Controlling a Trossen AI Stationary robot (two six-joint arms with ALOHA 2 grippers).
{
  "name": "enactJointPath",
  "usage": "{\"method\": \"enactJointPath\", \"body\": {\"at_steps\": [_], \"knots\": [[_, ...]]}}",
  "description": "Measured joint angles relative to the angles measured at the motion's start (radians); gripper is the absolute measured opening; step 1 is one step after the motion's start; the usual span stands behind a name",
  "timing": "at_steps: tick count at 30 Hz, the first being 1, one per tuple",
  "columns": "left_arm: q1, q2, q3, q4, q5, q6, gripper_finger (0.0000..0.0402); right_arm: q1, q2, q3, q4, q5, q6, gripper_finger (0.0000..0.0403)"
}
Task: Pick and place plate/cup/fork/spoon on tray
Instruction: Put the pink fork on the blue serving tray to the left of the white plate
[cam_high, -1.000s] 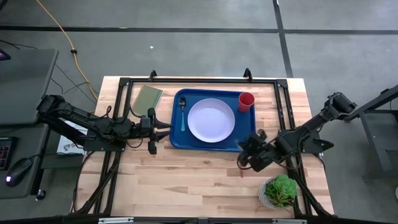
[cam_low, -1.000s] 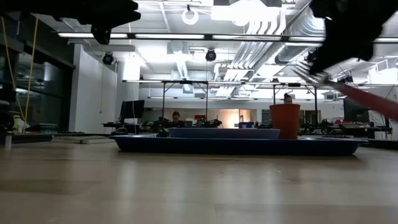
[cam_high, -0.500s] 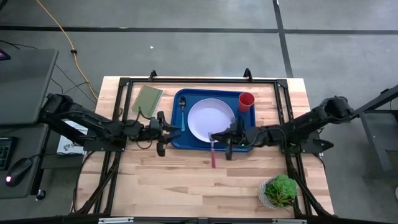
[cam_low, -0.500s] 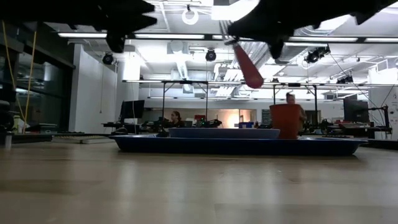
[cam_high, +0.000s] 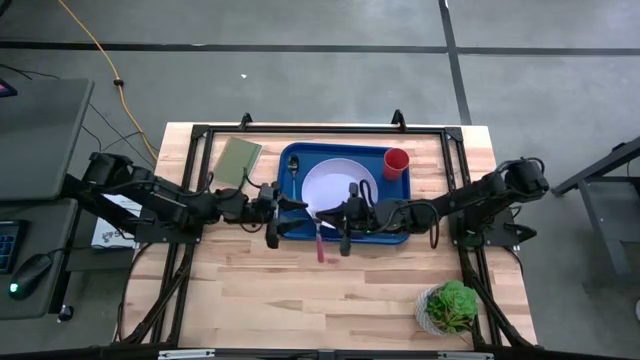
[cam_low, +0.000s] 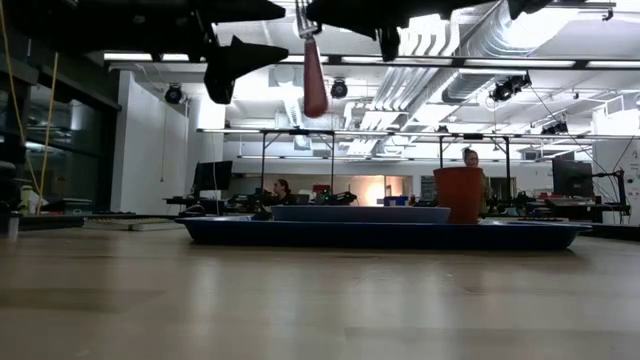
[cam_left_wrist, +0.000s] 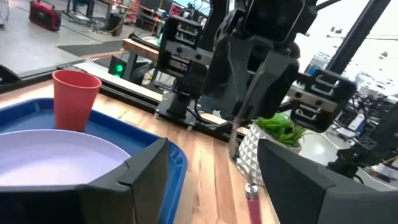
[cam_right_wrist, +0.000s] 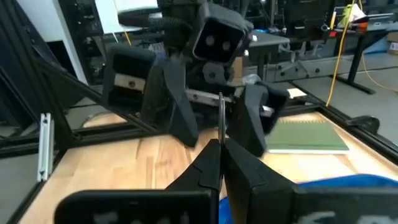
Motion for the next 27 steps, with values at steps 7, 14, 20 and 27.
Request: {"method": "enactJointPath", "body": {"at_steps": [7,14,20,27], "knots": [[-0.015,0.037,0.002,0.08,0.025,-0.009,0.0229,0.0,0.049,0.048,0.0,-0.02,-0.003,0.0],[-0.016,0.05,0.002,0.089,0.04,-0.035,0.0228,-0.002,0.08,0.074,0.01,-0.018,-0.032,0.0],[-0.017,0.05,0.002,0.085,0.059,-0.036,0.0198,-0.002,0.079,0.076,0.07,-0.036,-0.062,0.0],[-0.017,0.05,0.002,0.085,0.063,-0.053,0.0099,-0.002,0.079,0.076,0.067,-0.05,-0.049,0.0]]}}
